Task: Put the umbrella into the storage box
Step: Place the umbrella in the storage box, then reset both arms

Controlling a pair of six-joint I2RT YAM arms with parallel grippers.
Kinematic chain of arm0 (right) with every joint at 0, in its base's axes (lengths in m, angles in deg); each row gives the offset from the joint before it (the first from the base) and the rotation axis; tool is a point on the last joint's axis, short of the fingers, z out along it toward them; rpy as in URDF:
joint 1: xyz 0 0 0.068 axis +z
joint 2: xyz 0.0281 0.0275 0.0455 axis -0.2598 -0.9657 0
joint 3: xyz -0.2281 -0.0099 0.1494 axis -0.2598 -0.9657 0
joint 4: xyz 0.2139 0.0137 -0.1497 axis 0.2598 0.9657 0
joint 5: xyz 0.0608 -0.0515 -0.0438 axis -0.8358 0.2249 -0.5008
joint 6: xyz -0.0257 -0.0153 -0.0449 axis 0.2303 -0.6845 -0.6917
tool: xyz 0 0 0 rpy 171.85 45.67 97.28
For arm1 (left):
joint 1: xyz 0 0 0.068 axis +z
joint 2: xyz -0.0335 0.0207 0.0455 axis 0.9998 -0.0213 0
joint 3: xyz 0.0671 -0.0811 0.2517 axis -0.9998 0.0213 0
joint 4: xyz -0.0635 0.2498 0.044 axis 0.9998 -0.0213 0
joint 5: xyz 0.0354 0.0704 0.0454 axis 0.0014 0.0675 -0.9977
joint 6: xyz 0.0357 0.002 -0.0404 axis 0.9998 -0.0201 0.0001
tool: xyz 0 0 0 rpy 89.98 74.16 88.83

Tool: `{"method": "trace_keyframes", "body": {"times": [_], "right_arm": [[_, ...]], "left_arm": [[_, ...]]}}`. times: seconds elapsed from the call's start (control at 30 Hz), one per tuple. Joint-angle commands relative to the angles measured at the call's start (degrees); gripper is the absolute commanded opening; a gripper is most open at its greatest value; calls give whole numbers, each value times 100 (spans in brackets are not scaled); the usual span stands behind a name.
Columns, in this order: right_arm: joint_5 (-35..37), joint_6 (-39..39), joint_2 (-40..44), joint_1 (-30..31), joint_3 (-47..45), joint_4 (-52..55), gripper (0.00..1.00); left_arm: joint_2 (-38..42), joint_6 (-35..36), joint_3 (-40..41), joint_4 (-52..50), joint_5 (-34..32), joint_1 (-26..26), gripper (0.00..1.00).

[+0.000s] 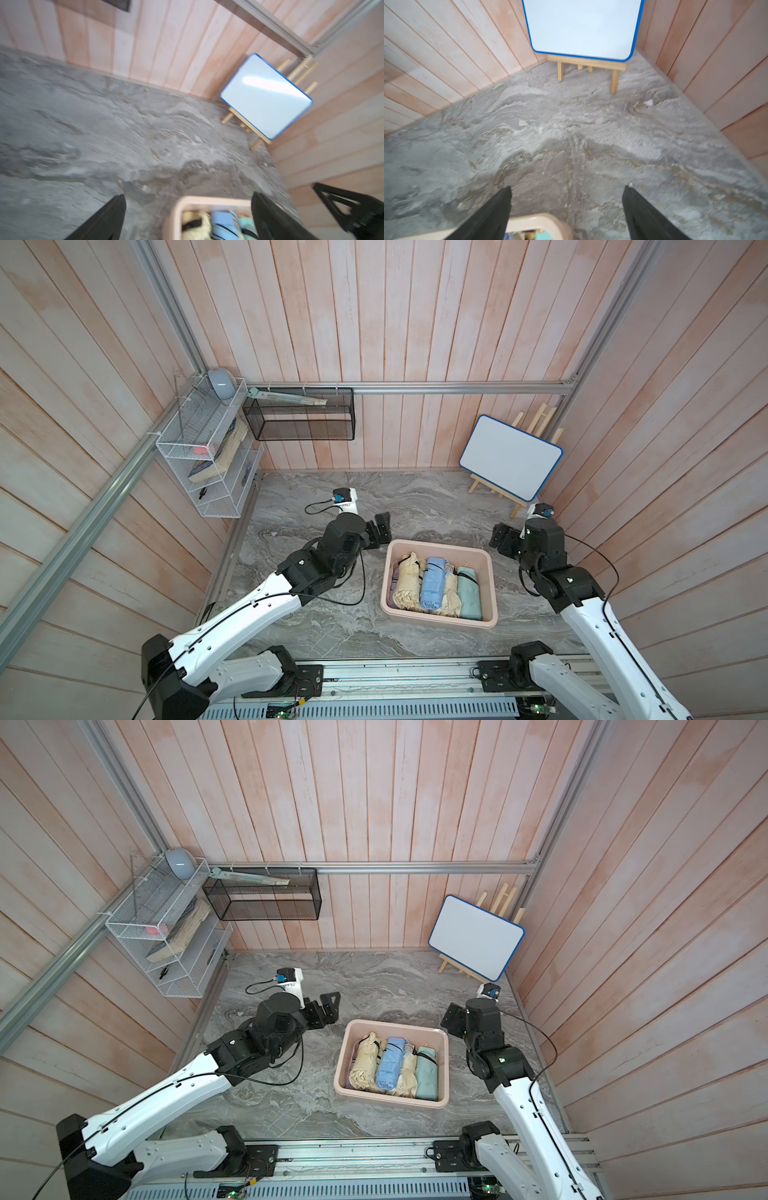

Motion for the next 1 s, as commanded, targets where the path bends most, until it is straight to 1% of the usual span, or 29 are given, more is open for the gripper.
{"method": "trace_keyframes", "body": {"times": [0.0,0.07,0.1,0.13,0.2,0.27,0.33,0.37,0.4,0.53,0.67,0.73,0.83,0.93,0.97], "right_arm": [[348,-610,-99,-356,-609,-1316,94],[372,-692,-186,-587,-1014,-1968,94],[400,-732,-258,-714,-1237,-2365,93],[453,-786,-312,-789,-1446,-2731,92],[551,-1183,-418,-868,-2008,-3762,86],[656,-1589,-526,-883,-2545,-4957,82],[662,-1781,-747,-918,-3001,-5915,80],[543,-1896,-904,-951,-3148,-6287,80],[413,-1999,-1106,-963,-3255,-6594,80],[-72,-2170,-1911,-970,-3441,-7482,81],[-351,-2129,-2800,-1066,-3409,-8659,83],[-777,-2513,-3047,-1114,-3297,-8875,84],[-1295,-2497,-3415,-1326,-3481,-9589,85],[-1496,-2391,-4067,-1459,-4027,-11285,86],[-1607,-2364,-4212,-1499,-4111,-11646,88]], "left_arm": [[261,1521,658,716,-606,577,100],[379,1751,1138,1082,-1050,1127,100],[435,1875,1355,1265,-959,1500,100],[501,1908,1506,1398,-773,1861,100],[597,1911,1840,1707,-86,2659,100],[587,2029,2216,2159,390,3212,100],[492,2238,2556,2641,700,3553,100],[395,2355,2700,2879,829,3685,100],[303,2459,2818,3105,966,3784,100],[-73,2598,3145,3875,1081,4005,100],[-380,2654,3525,4712,917,4117,100],[-446,2679,3705,5035,901,4142,100],[-508,2732,3987,5654,1256,4212,100],[-817,2706,4225,6369,1389,4267,100],[-987,2702,4302,6686,1394,4270,100]]}}
